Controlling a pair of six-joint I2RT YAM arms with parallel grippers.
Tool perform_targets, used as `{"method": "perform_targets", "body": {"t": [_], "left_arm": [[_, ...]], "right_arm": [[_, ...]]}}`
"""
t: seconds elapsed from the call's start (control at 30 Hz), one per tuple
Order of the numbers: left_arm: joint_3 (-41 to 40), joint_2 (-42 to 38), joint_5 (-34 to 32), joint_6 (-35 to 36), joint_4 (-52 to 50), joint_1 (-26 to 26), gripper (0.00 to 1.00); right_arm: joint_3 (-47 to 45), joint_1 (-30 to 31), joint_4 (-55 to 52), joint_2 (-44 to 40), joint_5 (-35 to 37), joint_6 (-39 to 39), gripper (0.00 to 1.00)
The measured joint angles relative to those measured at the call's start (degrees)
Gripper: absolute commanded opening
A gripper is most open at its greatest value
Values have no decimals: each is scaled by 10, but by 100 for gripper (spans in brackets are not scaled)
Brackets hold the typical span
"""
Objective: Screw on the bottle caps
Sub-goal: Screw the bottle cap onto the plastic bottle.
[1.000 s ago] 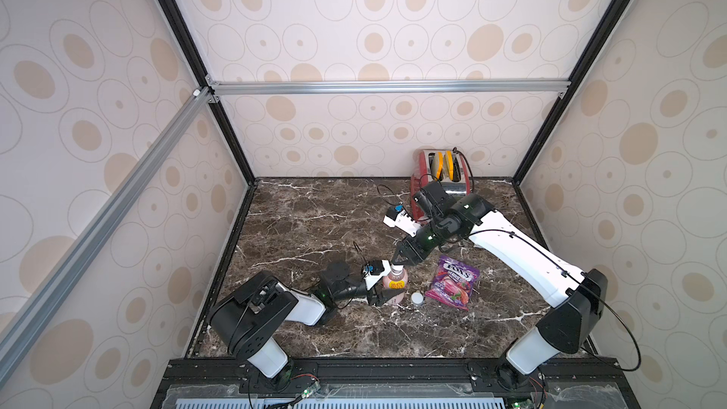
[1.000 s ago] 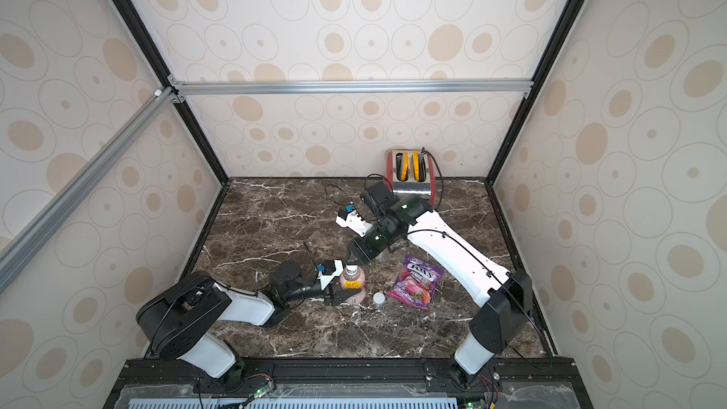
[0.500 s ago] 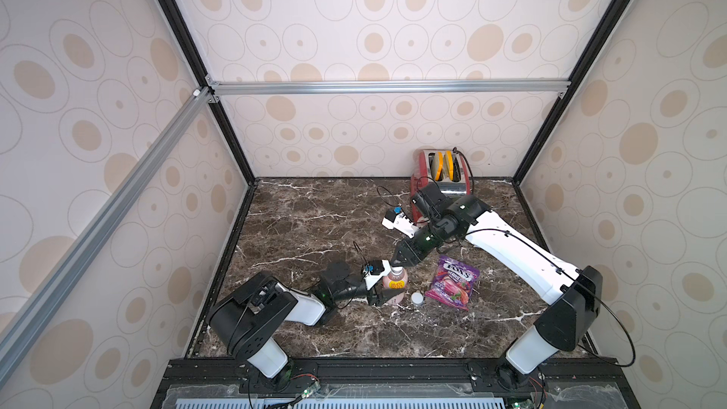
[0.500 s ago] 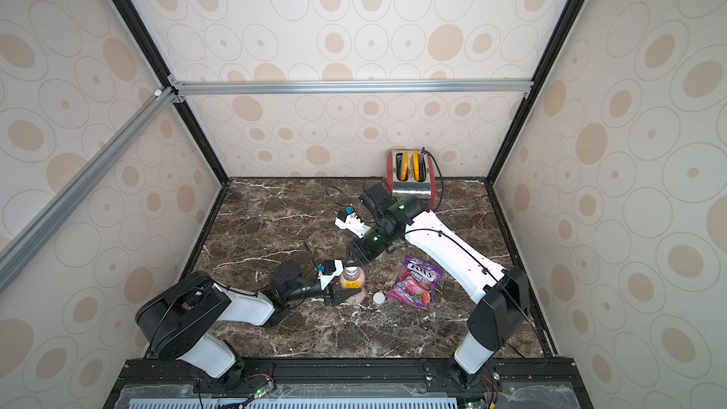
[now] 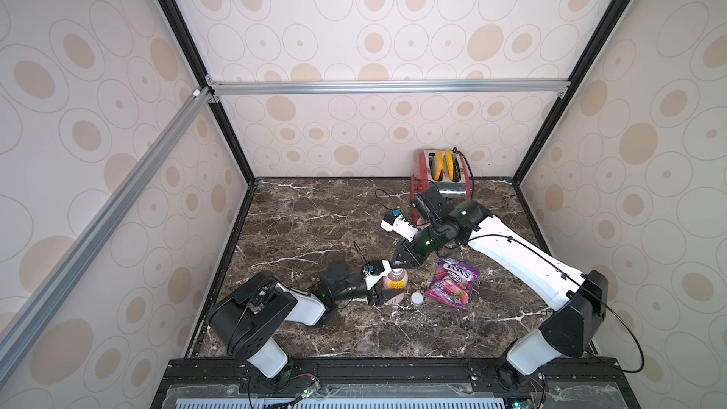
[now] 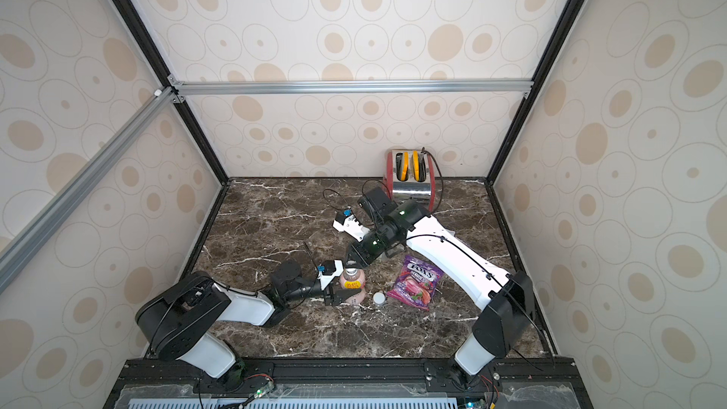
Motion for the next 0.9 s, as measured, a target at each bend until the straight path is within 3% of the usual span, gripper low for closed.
{"method": "perform_targets", "body": {"t": [0.6,0.9], "left_arm": [[0,-3,-7,-3,-5,-1,70],[0,-3,-9,-4,-5,-1,70]], "right_arm": [[-93,1,84,-72,20,-4,31],[-94,1,86,-76,24,-4,31]]}}
